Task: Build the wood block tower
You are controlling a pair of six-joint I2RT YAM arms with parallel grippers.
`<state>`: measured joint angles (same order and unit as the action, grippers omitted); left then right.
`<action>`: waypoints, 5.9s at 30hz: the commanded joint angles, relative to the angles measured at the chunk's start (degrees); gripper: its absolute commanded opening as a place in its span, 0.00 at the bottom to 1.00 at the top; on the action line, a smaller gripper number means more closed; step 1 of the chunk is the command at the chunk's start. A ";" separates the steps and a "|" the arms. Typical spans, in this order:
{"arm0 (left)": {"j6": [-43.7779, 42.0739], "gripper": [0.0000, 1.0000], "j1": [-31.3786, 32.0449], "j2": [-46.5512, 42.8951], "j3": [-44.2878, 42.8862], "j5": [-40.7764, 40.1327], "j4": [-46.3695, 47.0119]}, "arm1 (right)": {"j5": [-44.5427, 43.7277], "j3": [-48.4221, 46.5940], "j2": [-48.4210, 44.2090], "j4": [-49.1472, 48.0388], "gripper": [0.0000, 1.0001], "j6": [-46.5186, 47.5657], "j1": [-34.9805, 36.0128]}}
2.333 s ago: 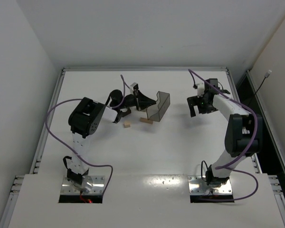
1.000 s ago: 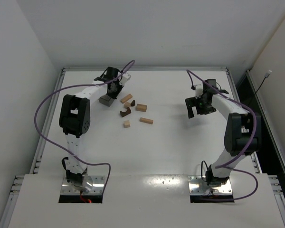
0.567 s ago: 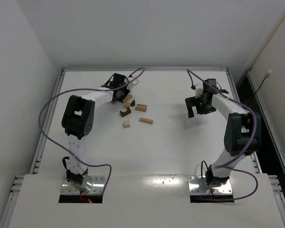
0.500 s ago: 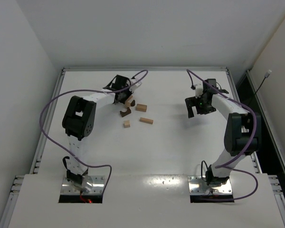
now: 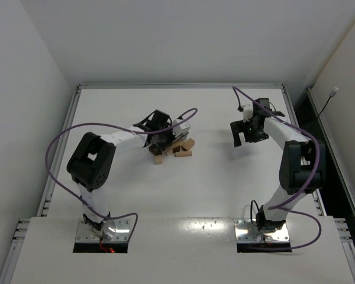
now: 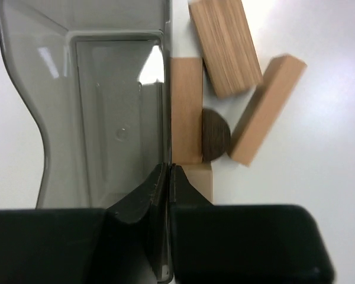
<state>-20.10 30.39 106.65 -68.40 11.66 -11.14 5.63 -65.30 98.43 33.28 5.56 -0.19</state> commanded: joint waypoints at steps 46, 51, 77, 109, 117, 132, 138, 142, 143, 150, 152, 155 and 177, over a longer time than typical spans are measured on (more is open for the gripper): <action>18.97 0.00 -38.64 9.88 -29.66 -15.87 -18.74 | 4.04 0.17 -1.84 -1.20 1.00 -0.29 0.27; 7.89 0.00 -40.68 13.47 -34.76 -15.09 -19.35 | 4.56 -0.36 -0.61 -1.20 1.00 -0.29 0.27; 13.66 0.78 -44.28 16.06 -42.69 2.13 -23.57 | 3.95 -2.47 0.80 -0.85 1.00 -0.29 1.42; 31.61 1.00 -23.19 -24.13 -1.56 -9.64 -15.49 | 3.95 -7.12 5.97 -1.99 0.80 5.43 40.35; 32.31 1.00 -23.19 -22.80 -3.14 -10.17 -14.97 | 5.27 -16.79 15.19 3.10 0.87 -1.77 40.35; 32.31 1.00 -26.09 -20.96 -4.28 -8.85 -15.49 | 4.22 -10.56 15.56 -1.02 0.80 5.51 41.58; 32.31 1.00 -27.14 -18.94 -6.30 -6.91 -16.54 | 0.08 -6.86 15.56 -3.56 0.80 8.32 42.20; 32.31 1.00 -27.67 -18.41 -6.31 -5.69 -16.55 | 0.00 -8.18 16.09 -3.39 0.73 9.64 42.72; 32.31 1.00 -27.67 -18.41 -6.31 -5.68 -16.55 | -0.53 -8.88 16.78 -3.39 0.67 9.64 42.72; 32.31 1.00 -27.67 -18.41 -6.31 -5.16 -16.55 | -2.20 -12.83 20.13 -1.55 0.76 12.80 43.86; 32.31 1.00 -27.67 -17.89 -6.83 -4.63 -16.55 | -2.99 -12.84 20.13 -2.07 0.84 14.03 43.87; 32.31 1.00 -27.67 -17.88 -7.36 -4.63 -16.55 | -2.99 -13.36 20.13 -2.08 0.90 15.88 45.00; 32.84 1.00 -28.19 -16.21 -8.42 -3.57 -17.08 | 0.17 -25.03 26.97 2.76 0.00 2.45 41.24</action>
<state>11.60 2.90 90.30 -74.52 7.07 -28.64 5.34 -86.00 122.32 37.34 16.05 43.70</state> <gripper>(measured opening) 0.996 0.231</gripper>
